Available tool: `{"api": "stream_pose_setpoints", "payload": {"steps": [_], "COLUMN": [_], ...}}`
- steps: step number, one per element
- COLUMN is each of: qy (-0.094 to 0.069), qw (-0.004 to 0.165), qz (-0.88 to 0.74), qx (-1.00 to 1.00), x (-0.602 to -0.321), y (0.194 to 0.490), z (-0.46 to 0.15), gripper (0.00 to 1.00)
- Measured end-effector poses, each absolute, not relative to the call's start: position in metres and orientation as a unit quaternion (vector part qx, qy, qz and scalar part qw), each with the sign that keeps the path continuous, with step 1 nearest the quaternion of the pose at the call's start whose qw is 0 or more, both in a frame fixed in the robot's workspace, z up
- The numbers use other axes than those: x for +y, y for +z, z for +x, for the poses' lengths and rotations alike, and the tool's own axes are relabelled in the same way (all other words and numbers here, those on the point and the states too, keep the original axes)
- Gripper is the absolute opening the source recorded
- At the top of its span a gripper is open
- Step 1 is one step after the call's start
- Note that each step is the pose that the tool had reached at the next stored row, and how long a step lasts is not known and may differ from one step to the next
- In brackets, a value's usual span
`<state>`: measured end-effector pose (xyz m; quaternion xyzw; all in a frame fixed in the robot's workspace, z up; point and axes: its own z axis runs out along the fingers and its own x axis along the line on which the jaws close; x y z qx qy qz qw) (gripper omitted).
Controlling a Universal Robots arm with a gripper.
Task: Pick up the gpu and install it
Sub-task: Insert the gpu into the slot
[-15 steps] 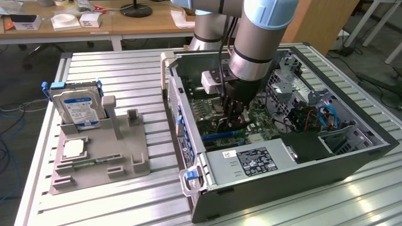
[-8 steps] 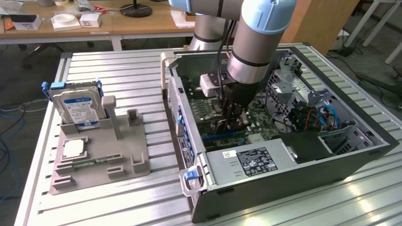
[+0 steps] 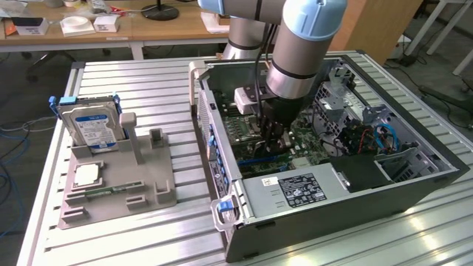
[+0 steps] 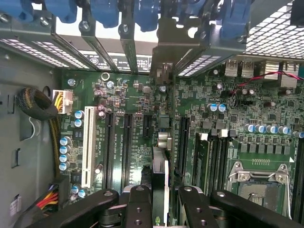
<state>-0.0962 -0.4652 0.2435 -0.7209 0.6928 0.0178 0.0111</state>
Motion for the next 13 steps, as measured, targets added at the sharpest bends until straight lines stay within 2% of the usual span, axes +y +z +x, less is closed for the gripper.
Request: {"api": "stream_pose_setpoints", "payload": {"steps": [13], "qy": [0.02], "qw": [0.011], "qz": [-0.721], "qx": [0.692], "x": [-0.4631], "y": [0.2429], "z": [-0.0908], "gripper": [0.27]}}
